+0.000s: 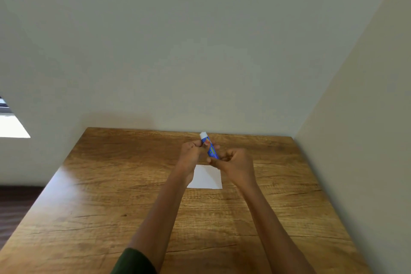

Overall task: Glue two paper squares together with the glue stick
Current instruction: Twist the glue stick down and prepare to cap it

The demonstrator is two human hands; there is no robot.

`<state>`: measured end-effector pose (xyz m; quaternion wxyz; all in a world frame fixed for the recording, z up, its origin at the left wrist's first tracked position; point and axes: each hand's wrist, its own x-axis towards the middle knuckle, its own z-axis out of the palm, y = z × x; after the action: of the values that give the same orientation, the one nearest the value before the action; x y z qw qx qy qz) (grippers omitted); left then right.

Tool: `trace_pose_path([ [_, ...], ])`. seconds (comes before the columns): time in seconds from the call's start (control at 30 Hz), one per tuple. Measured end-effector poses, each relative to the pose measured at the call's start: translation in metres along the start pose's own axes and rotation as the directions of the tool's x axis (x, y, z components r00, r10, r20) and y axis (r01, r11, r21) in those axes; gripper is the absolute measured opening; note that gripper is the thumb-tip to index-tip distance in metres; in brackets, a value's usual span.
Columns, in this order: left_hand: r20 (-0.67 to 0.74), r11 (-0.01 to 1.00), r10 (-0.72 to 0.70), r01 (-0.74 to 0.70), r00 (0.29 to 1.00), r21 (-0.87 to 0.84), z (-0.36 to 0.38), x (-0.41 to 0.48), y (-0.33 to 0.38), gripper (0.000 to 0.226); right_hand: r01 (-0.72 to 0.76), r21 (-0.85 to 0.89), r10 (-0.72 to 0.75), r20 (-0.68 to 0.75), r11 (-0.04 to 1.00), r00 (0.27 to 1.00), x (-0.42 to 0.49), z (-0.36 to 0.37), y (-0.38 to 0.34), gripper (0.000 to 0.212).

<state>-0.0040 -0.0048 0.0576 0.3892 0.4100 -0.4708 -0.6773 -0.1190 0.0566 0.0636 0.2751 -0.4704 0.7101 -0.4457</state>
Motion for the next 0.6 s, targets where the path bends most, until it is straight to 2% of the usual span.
trace_pose_path([
  [0.07,-0.003,1.000,0.006,-0.006,1.000,-0.028,0.004,0.000,0.001,0.015,0.029,-0.140,-0.045,-0.115,0.990,0.992,-0.002,0.006,-0.003,0.021],
  [0.1,0.001,1.000,0.009,-0.009,1.000,-0.026,0.005,0.000,0.002,0.016,0.025,-0.143,-0.042,-0.113,0.989,0.993,-0.002,0.007,-0.003,0.024],
  [0.17,0.000,1.000,0.009,-0.009,1.000,-0.020,0.001,0.001,0.002,0.018,-0.030,-0.028,0.030,0.028,0.999,0.999,0.001,0.003,-0.002,0.027],
  [0.27,0.007,1.000,0.015,-0.015,1.000,0.020,-0.005,0.004,0.001,0.016,-0.184,0.174,0.111,0.362,0.967,0.925,0.003,-0.007,-0.002,0.034],
  [0.33,0.016,1.000,-0.001,0.001,1.000,0.028,-0.004,0.003,0.004,0.017,-0.182,0.214,0.083,0.402,0.960,0.912,0.002,-0.007,-0.001,0.039],
  [0.47,0.033,1.000,0.006,-0.007,0.999,0.028,-0.001,0.002,0.006,0.016,-0.092,0.205,0.043,0.235,0.974,0.971,0.003,-0.006,0.004,0.028],
  [0.6,0.047,0.999,-0.002,0.004,0.999,-0.034,0.005,0.001,0.003,0.014,-0.002,-0.018,0.001,-0.039,1.000,0.999,0.002,-0.001,0.002,0.024],
])
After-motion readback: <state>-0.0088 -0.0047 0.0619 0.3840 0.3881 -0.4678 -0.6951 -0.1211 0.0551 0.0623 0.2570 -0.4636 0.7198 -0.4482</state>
